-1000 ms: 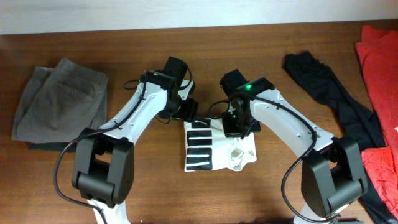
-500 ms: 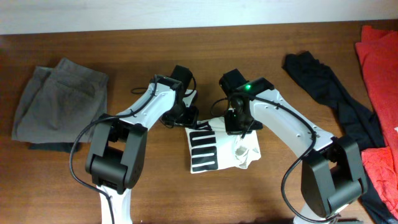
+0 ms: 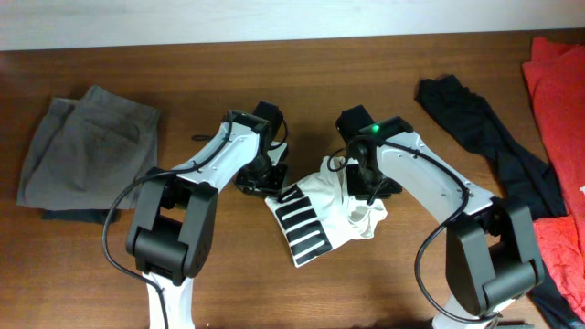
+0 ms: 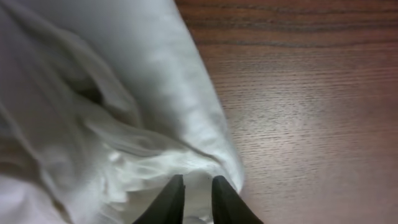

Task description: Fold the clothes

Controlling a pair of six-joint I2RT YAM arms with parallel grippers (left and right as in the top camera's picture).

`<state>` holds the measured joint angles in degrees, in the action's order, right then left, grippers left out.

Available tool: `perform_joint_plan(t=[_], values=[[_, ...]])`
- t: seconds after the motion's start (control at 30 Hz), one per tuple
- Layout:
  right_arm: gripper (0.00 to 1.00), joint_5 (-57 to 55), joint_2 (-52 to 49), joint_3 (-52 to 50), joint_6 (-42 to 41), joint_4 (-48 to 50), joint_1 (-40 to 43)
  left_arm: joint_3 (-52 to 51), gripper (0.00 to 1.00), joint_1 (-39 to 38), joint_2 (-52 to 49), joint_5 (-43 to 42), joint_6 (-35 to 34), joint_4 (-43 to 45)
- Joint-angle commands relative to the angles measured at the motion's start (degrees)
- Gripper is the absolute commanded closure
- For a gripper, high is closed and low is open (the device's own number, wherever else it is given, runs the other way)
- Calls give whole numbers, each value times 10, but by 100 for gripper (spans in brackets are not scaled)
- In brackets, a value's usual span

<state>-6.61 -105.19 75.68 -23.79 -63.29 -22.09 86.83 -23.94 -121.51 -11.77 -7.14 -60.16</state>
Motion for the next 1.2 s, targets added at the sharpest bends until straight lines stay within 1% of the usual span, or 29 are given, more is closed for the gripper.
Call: perform_joint_plan(t=[0.0, 0.07, 0.13, 0.3, 0.4, 0.6, 0.77, 1.0, 1.07, 1.1, 1.17], values=[[76, 20, 15, 3, 51, 0, 1, -5, 67, 4, -8, 18, 3, -20], [73, 66, 16, 3, 96, 6, -1, -5, 67, 3, -8, 32, 3, -30], [65, 113, 16, 3, 141, 15, -1, -5, 67, 3, -8, 42, 3, -31], [64, 132, 11, 3, 153, 40, -1, -5, 67, 3, -8, 41, 3, -31], [65, 168, 0, 3, 175, 54, -1, -5, 66, 3, -8, 41, 3, -31], [66, 189, -26, 3, 176, 59, -1, -5, 66, 3, -8, 41, 3, -31], [66, 215, -29, 3, 178, 68, -3, -5, 66, 3, -8, 41, 3, -27], [66, 207, -30, 2, 178, 68, -8, -5, 66, 3, -8, 41, 3, -27], [74, 207, -33, 2, 178, 70, -8, -5, 66, 3, -8, 41, 3, -27], [79, 206, -36, 2, 178, 71, -8, -5, 66, 3, -8, 41, 3, -27], [93, 203, -43, 2, 174, 72, -8, -5, 66, 3, -8, 41, 3, -27]])
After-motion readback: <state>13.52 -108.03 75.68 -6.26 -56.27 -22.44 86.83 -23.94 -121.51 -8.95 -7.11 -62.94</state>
